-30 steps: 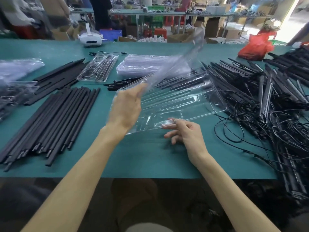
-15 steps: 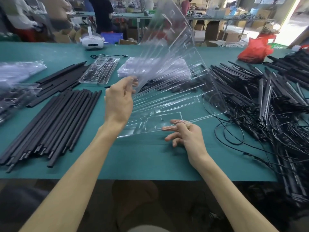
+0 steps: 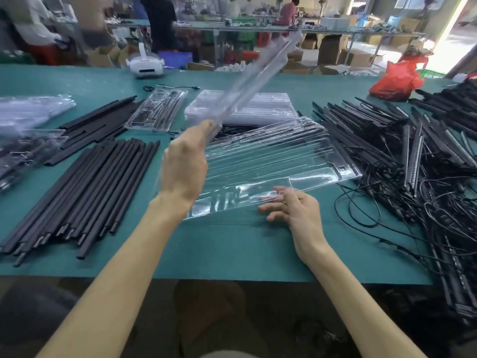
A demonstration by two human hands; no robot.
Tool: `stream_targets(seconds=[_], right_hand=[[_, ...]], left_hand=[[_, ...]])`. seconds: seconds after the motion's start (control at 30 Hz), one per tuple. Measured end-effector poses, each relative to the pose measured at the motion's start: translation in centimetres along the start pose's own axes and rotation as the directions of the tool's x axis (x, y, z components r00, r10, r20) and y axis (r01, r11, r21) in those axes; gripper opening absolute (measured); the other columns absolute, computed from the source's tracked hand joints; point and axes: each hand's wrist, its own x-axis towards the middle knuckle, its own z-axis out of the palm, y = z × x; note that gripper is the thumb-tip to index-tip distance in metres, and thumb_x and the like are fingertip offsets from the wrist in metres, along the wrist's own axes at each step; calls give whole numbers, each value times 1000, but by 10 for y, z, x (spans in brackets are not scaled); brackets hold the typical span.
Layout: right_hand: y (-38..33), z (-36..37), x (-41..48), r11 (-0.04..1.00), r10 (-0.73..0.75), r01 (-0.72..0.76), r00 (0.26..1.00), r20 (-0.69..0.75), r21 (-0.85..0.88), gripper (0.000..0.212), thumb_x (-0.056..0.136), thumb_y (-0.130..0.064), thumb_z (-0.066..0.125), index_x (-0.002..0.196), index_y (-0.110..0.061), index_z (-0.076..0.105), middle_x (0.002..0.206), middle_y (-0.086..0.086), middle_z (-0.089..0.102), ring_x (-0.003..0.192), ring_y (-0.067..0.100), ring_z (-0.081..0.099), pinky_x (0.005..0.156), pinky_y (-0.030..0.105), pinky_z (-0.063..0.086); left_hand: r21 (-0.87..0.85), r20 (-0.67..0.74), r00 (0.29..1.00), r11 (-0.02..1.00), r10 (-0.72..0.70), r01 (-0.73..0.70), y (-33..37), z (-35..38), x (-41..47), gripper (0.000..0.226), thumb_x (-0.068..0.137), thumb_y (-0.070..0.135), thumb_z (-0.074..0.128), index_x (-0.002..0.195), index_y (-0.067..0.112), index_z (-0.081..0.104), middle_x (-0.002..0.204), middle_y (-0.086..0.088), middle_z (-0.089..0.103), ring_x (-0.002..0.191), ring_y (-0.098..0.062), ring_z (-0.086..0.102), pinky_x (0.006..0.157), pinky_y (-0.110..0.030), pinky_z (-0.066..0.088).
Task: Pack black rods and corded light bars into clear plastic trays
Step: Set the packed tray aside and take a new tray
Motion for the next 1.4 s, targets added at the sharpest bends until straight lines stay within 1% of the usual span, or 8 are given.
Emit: stream_targets(seconds=[0.17,0.37,0.57,0.73,0.97,1.1,1.27,1.4], right_hand=[[-2,0,0,997,-53,55,998,-39,55,24,102,-7,38,113,2,58,94,18,76,78,34,74,56,25,56],[-6,-1,-4,975,-220,224,964,-147,8,22,103,-7,39,112,1,58,94,16,76,75,35,74,54,26,55],[-24,-15,-8,914,-399,398,848,-349,-77,24,105,-12,37,114,-2,57,100,13,74,80,31,74,55,27,56],[-66,-43,7,844,-529,505,729,-434,-181,26,103,-7,33,120,1,51,98,12,72,77,28,73,55,27,57],[-98,-74,32,824,-550,524,647,-528,-215,23,103,-9,32,116,-7,50,100,8,70,77,21,72,65,28,59],[-98,-78,45,828,-548,507,643,-535,-239,26,101,-10,32,119,-5,50,100,7,70,79,22,72,67,30,60],[-90,-64,52,816,-574,508,649,-499,-277,23,102,-8,30,116,-8,49,114,29,64,84,27,68,72,36,61],[-94,-55,57,824,-552,507,622,-555,-252,24,102,-9,30,113,-10,51,114,27,64,82,25,67,77,38,61]], left_hand=[[59,85,996,998,2,-7,-1,12,-13,43,101,-6,49,139,10,58,129,-9,68,108,-31,68,90,-47,57],[28,125,989,997,-80,77,-7,21,-32,52,96,-12,47,143,8,53,139,-8,61,122,-28,61,100,-46,51],[59,200,979,998,-41,29,-7,23,-50,48,97,-10,47,141,10,54,135,-4,63,121,-26,62,95,-49,53],[98,210,977,994,17,-38,-7,25,-59,53,89,-16,51,136,7,58,132,-4,65,120,-25,63,96,-40,52],[171,366,927,973,82,-154,-20,40,-75,53,87,-13,54,135,10,58,133,-4,63,125,-25,57,110,-36,42],[190,401,915,972,53,-139,-26,45,-76,42,92,-2,56,130,18,60,120,5,67,111,-20,62,101,-31,43],[196,388,921,973,38,-122,-26,44,-76,41,89,-2,60,125,18,63,116,5,70,105,-20,64,97,-31,45],[194,373,927,975,33,-112,-22,42,-78,40,88,-3,61,121,19,66,112,6,72,102,-19,65,92,-30,46]])
